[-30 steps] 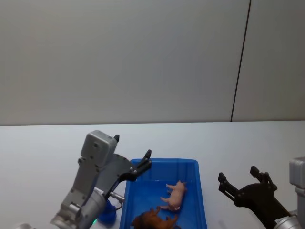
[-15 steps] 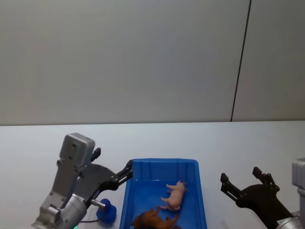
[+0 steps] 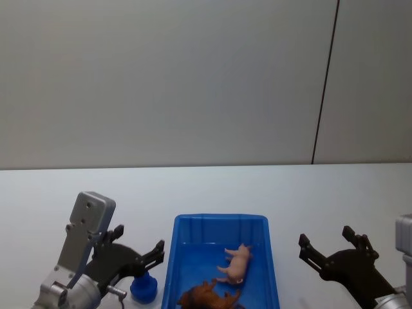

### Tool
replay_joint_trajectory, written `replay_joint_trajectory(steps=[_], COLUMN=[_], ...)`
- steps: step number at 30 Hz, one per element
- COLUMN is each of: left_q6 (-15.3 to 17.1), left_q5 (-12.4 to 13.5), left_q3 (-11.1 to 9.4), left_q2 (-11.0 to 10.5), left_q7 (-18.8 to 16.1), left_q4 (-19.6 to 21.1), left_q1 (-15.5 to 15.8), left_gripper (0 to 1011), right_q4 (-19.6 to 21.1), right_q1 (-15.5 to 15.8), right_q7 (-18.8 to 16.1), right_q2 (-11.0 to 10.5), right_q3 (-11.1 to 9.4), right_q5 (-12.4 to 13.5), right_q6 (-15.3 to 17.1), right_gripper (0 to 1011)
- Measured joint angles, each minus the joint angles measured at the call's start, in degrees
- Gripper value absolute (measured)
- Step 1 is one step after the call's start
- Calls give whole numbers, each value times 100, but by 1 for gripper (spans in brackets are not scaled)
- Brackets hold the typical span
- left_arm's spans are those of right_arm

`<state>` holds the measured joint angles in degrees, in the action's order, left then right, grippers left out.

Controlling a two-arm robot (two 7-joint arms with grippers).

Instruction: Pick up the two dolls from the table and place them into the box.

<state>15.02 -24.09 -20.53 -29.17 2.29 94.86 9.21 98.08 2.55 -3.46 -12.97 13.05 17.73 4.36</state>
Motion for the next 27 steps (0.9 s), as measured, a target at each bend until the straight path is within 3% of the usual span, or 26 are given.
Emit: replay_joint_trajectory(steps=[14, 27], left_q6=[384, 513], left_q5=[26, 153], left_q3=[54, 61], left_q2=[-42, -32], left_q7=[345, 668], left_q4=[-451, -703], left_q1=[71, 148], left_gripper=[1002, 1002], right_q4=[4, 4], right_q1=[7, 7], right_q7=[7, 8], right_q2=[-3, -3], right_q3=[0, 0], right_q5=[3, 3], right_q6=[0, 1], right_gripper=[1001, 1001])
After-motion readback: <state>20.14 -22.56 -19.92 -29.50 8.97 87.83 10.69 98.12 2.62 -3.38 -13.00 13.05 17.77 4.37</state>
